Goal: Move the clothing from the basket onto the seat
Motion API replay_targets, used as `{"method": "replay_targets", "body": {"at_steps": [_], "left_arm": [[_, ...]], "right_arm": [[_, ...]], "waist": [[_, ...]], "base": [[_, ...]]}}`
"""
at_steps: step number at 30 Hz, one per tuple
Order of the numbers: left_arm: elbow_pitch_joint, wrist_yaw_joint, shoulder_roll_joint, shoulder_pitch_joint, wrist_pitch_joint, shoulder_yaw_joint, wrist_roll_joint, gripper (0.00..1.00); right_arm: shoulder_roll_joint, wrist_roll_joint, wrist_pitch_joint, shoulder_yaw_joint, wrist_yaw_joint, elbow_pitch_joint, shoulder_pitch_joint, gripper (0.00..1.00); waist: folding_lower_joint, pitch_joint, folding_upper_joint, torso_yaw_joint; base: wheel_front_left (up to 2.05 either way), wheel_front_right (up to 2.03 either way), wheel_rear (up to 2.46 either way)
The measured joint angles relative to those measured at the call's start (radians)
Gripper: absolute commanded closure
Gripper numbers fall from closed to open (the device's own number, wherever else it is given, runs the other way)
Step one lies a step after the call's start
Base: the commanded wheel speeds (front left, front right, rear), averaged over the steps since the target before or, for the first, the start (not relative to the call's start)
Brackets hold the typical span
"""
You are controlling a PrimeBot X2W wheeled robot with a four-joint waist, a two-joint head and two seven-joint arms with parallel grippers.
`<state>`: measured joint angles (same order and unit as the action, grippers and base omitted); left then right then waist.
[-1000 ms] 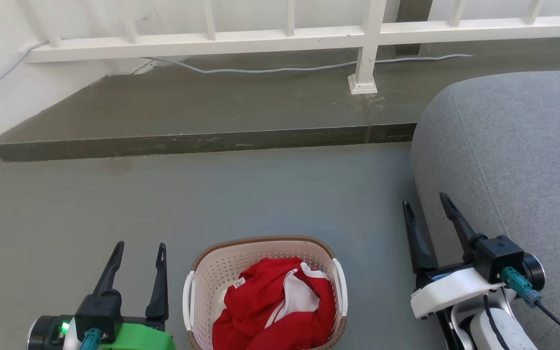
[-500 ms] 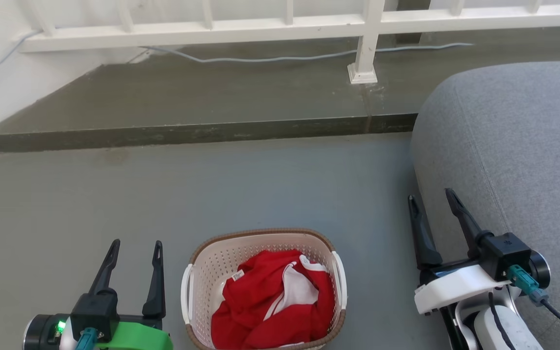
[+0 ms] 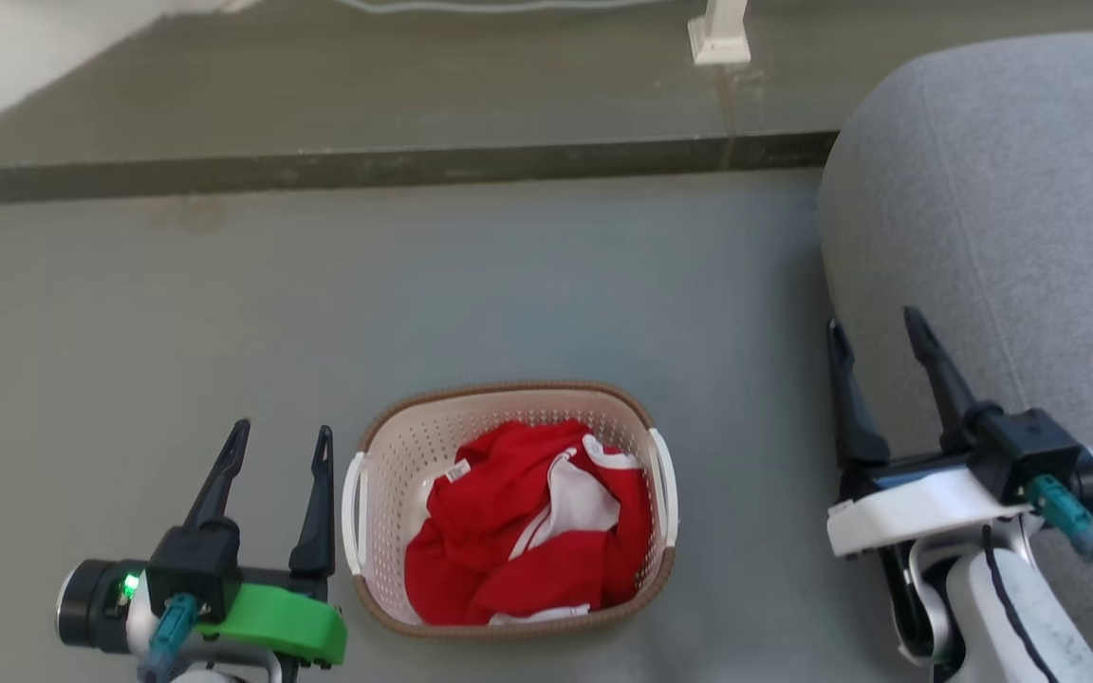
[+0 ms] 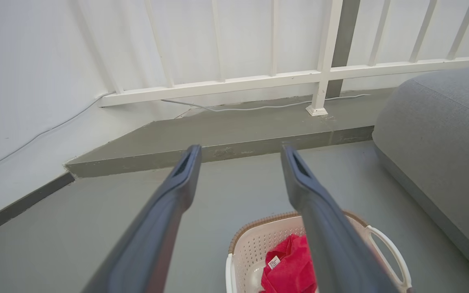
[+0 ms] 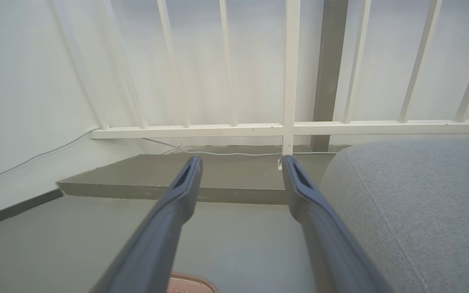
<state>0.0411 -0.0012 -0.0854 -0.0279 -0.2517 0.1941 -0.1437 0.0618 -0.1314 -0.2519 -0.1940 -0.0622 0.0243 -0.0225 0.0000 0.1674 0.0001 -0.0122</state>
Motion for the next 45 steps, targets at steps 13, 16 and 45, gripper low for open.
{"method": "replay_targets", "body": {"at_steps": [13, 16, 45], "left_arm": [[0.148, -0.049, 0.000, 0.184, 0.000, 0.031, 0.002, 0.00], [0.186, -0.056, 0.000, 0.225, 0.000, 0.035, 0.003, 0.00], [0.506, -0.113, 0.002, 0.639, 0.066, 0.201, 0.118, 0.00]], "right_arm": [[0.001, 0.000, 0.000, 0.060, -0.003, -0.026, -0.148, 0.00], [0.001, 0.000, 0.000, 0.066, -0.010, -0.036, -0.188, 0.00], [0.001, -0.002, -0.003, 0.115, -0.009, -0.110, -0.545, 0.00]], "waist": [[0.0001, 0.177, 0.0000, -0.006], [0.0002, 0.219, 0.0000, -0.011], [0.0002, 0.628, 0.0000, -0.102]], "base": [[0.00, 0.00, 0.00], [0.00, 0.00, 0.00], [0.00, 0.00, 0.00]]}}
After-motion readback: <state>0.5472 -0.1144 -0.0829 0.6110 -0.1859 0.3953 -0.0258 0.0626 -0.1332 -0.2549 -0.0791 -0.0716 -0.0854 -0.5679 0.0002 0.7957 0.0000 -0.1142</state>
